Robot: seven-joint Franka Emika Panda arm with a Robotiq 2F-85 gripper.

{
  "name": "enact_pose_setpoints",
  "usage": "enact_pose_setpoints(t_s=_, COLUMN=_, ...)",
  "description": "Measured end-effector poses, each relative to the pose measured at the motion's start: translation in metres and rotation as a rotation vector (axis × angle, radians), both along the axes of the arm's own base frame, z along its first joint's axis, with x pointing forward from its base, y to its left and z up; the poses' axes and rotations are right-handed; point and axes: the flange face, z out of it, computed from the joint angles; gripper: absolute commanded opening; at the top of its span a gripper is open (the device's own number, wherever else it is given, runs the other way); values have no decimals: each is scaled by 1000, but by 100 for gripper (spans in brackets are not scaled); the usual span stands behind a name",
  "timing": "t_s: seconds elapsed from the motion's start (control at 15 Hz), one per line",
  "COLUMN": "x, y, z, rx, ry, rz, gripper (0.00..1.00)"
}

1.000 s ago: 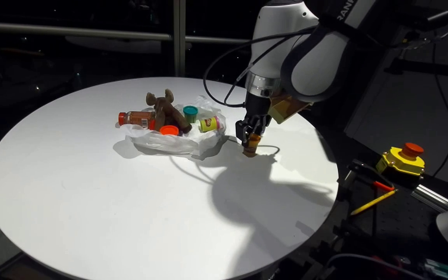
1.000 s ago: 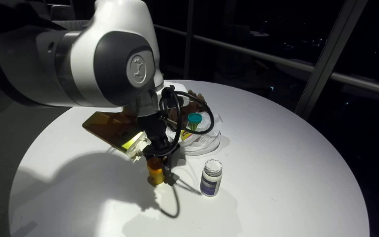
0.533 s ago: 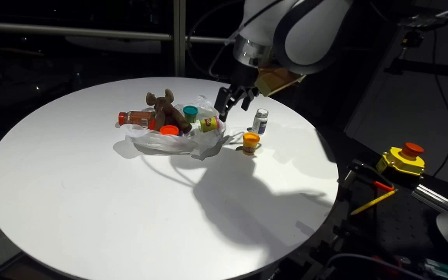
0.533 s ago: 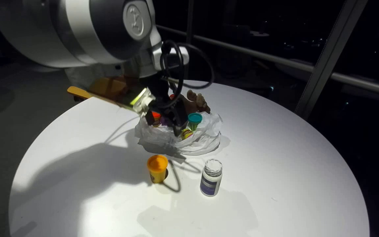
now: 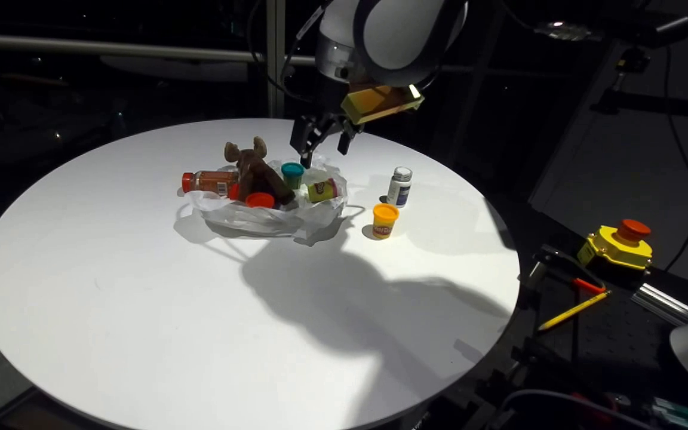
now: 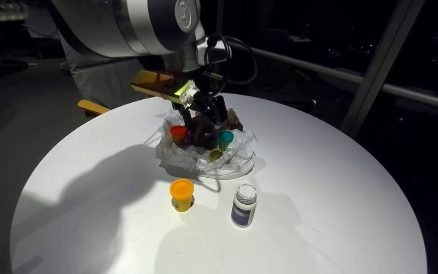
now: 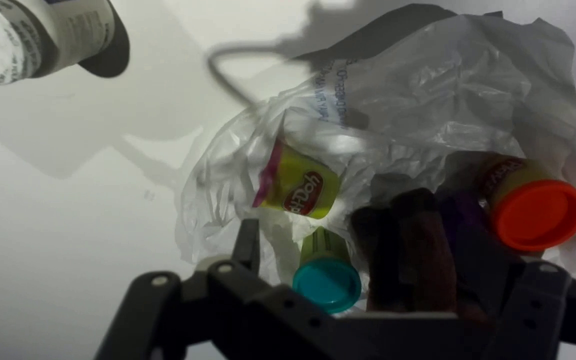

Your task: Remove the things from the plastic bag and put them on the table

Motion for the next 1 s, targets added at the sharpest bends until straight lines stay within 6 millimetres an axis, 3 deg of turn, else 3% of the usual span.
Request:
enact_pose_setpoints(t_s=0.2, x=20, y=-7, z=-30, rx=26, ry=36, rz=-46, gripper=100)
enact_pose_setpoints(t_s=0.4, x=44, y=-20, z=-46, rx=33, ry=34, rz=-92, gripper=100)
enact_pose_setpoints(t_s=0.73, x=78, y=-37, z=-58, rx=51, ry=27, rz=-159, gripper=100)
enact_pose_setpoints(t_s=1.0, x=96, y=-37, z=-59, rx=66, ry=24, rz=-179, gripper=100)
